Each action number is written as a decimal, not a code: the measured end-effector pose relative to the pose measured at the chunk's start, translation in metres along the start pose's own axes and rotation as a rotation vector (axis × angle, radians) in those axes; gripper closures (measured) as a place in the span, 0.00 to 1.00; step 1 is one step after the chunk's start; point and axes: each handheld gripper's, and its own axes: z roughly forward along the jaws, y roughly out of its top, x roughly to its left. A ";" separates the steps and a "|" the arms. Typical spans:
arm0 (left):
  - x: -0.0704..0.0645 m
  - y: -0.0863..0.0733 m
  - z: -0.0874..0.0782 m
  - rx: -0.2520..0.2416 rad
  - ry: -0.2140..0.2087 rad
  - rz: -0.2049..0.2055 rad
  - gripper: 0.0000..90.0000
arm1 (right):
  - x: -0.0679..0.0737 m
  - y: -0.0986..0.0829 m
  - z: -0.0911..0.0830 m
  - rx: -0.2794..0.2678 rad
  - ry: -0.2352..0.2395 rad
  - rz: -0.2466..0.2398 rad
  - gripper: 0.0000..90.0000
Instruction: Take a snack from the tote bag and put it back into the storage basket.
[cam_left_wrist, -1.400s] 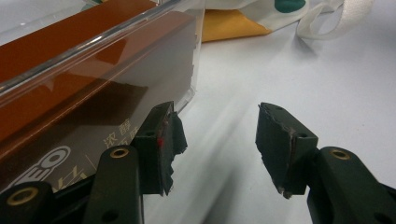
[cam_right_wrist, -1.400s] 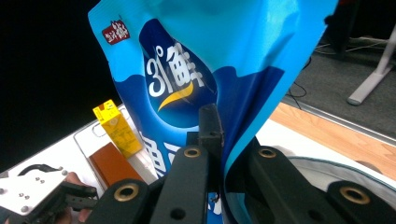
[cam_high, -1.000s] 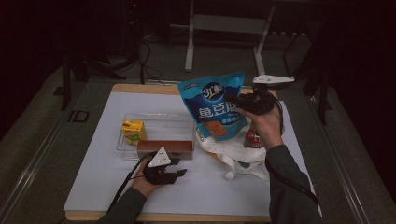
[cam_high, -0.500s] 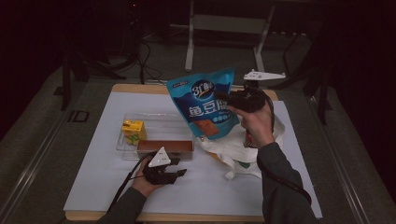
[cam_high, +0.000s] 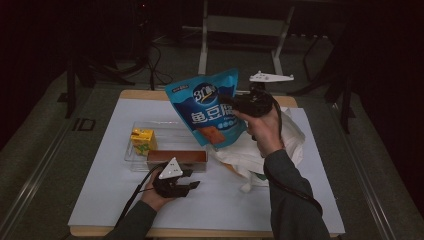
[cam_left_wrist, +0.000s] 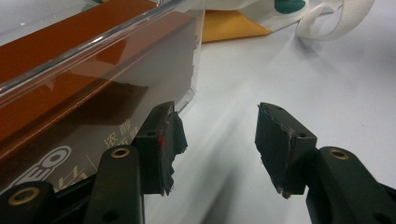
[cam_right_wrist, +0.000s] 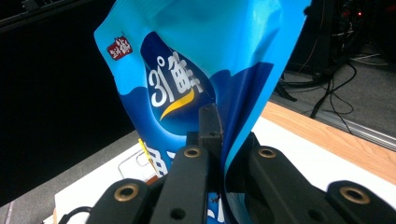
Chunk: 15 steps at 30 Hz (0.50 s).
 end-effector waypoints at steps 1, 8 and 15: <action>0.000 0.000 0.000 0.000 0.000 0.000 0.53 | 0.001 0.001 0.002 0.000 0.003 0.000 0.99; 0.000 0.000 0.000 -0.001 -0.001 -0.002 0.53 | 0.007 0.004 0.017 -0.001 0.007 0.010 0.99; 0.000 0.000 0.000 -0.001 -0.002 0.000 0.53 | 0.010 0.006 0.033 0.004 0.004 0.008 0.99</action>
